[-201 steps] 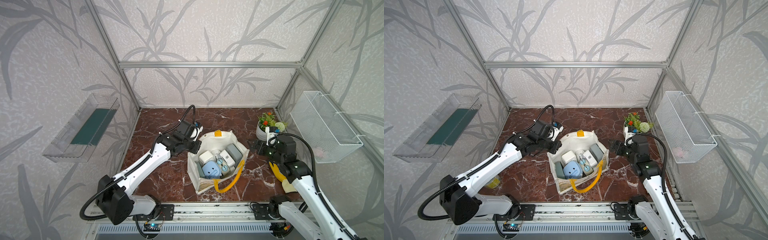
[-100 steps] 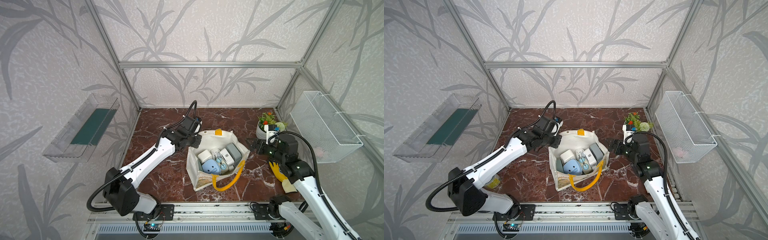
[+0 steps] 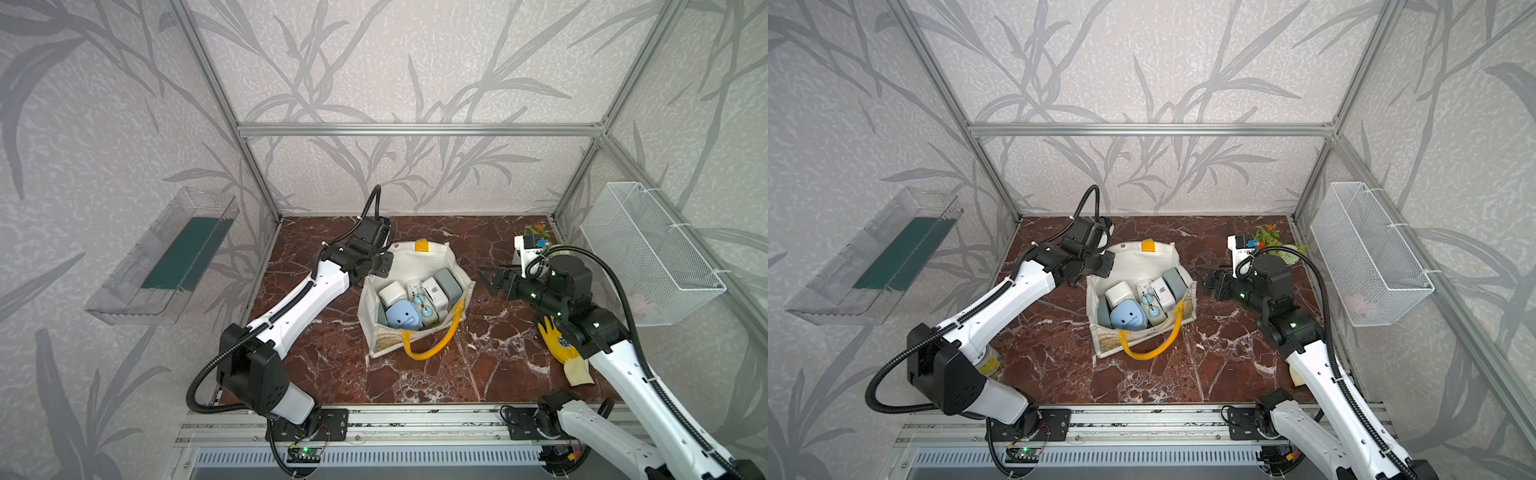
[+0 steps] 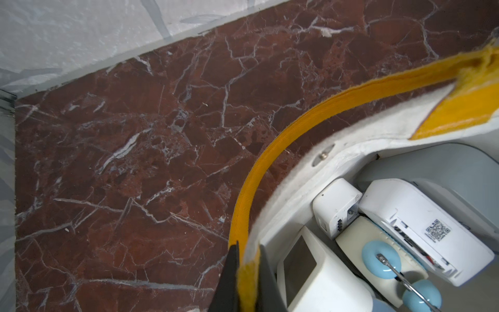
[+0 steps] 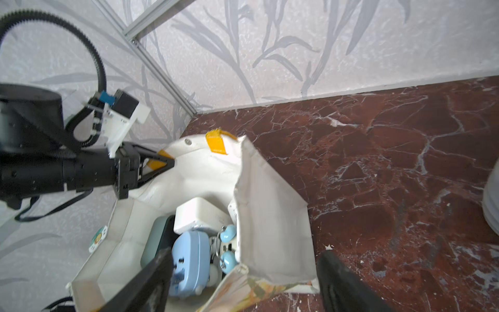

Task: Take the alarm clock out of the canvas bag
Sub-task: Pick up the canvas bag from the center of the board.

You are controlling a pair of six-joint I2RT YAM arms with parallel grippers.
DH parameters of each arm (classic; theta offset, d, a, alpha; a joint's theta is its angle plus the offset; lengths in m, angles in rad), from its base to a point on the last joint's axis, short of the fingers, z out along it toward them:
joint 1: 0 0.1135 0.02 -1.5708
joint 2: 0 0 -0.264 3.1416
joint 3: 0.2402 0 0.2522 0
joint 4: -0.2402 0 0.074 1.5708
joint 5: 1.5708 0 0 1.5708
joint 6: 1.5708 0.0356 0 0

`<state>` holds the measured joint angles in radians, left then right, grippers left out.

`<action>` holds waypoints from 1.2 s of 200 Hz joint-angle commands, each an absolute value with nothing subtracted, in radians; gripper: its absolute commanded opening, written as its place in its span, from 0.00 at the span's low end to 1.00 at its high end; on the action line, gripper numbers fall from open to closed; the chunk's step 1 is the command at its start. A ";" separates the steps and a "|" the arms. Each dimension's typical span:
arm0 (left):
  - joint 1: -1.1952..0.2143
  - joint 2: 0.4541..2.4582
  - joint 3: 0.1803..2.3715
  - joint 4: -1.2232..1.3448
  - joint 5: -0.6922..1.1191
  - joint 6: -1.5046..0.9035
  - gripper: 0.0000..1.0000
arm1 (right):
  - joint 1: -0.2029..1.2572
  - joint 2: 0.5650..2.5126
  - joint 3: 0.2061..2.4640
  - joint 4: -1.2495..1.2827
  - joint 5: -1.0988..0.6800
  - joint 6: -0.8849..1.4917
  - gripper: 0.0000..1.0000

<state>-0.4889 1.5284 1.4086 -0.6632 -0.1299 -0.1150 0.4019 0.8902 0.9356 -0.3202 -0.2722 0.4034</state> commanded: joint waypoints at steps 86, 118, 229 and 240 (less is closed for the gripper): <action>-0.454 1.523 1.536 -0.507 -0.265 -0.113 0.00 | 0.785 1.175 1.109 -0.260 -0.095 0.258 0.83; -0.457 1.516 1.539 -0.480 -0.264 -0.118 0.00 | 0.815 1.290 1.139 -0.228 -0.079 0.236 0.83; -0.515 1.362 1.352 -0.282 -0.257 -0.115 0.00 | 0.822 1.450 1.098 -0.207 -0.078 0.258 0.82; -0.521 1.354 1.335 -0.278 -0.252 -0.120 0.00 | 0.822 1.465 1.087 -0.193 -0.083 0.267 0.82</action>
